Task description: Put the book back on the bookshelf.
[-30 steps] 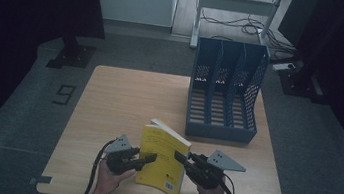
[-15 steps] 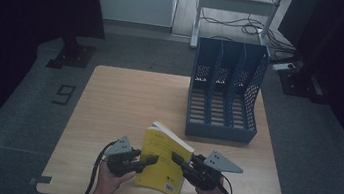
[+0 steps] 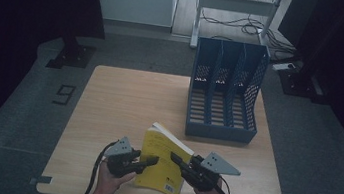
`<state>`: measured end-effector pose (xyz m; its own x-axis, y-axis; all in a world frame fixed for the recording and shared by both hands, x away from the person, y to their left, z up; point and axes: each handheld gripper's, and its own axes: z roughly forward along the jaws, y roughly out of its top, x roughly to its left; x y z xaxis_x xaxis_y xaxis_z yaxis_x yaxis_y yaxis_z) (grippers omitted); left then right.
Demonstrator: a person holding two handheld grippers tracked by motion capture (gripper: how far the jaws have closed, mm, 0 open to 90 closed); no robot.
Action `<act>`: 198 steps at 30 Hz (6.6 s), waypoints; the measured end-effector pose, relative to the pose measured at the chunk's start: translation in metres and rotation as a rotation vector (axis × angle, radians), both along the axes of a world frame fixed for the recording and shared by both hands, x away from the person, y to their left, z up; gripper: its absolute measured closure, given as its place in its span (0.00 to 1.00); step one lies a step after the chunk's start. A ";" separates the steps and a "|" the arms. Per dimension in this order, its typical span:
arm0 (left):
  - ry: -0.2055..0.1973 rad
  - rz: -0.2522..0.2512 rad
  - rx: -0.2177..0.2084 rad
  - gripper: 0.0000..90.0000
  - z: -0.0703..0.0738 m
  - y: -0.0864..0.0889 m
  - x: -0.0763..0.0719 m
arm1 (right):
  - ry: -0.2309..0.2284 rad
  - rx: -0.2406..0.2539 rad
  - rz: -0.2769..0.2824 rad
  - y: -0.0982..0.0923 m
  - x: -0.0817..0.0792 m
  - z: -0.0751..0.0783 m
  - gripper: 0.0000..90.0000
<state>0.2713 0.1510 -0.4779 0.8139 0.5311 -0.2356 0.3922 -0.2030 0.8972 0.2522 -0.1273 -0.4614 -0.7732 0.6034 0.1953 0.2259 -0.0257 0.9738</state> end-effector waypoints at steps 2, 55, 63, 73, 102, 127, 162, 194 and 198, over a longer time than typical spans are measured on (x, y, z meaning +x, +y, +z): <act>0.000 0.000 0.000 0.69 0.000 0.000 0.000 | 0.005 0.002 0.002 -0.001 0.001 0.000 0.81; -0.032 -0.014 -0.001 0.63 -0.001 -0.003 -0.001 | -0.113 -0.128 0.004 0.016 -0.007 0.002 0.81; -0.046 0.016 0.020 0.53 -0.004 -0.009 -0.001 | -0.181 -0.184 -0.040 0.019 -0.014 0.006 0.82; -0.047 -0.003 0.026 0.53 -0.004 -0.011 -0.003 | -0.159 -0.168 0.036 0.013 -0.013 0.011 0.76; -0.015 0.093 0.012 0.36 -0.004 -0.001 0.004 | -0.114 -0.095 -0.032 0.012 -0.010 0.008 0.82; 0.124 0.117 0.055 0.36 -0.016 0.000 0.015 | -0.168 -0.055 -0.133 -0.013 -0.017 0.030 0.82; 0.161 0.115 0.067 0.38 -0.016 0.005 0.017 | -0.167 -0.052 -0.177 -0.018 -0.014 0.036 0.82; 0.179 0.121 0.044 0.39 -0.014 0.010 0.017 | -0.154 -0.063 -0.254 -0.022 0.009 0.071 0.82; 0.185 0.114 0.052 0.39 -0.014 0.008 0.017 | -0.158 -0.056 -0.250 -0.020 0.013 0.077 0.82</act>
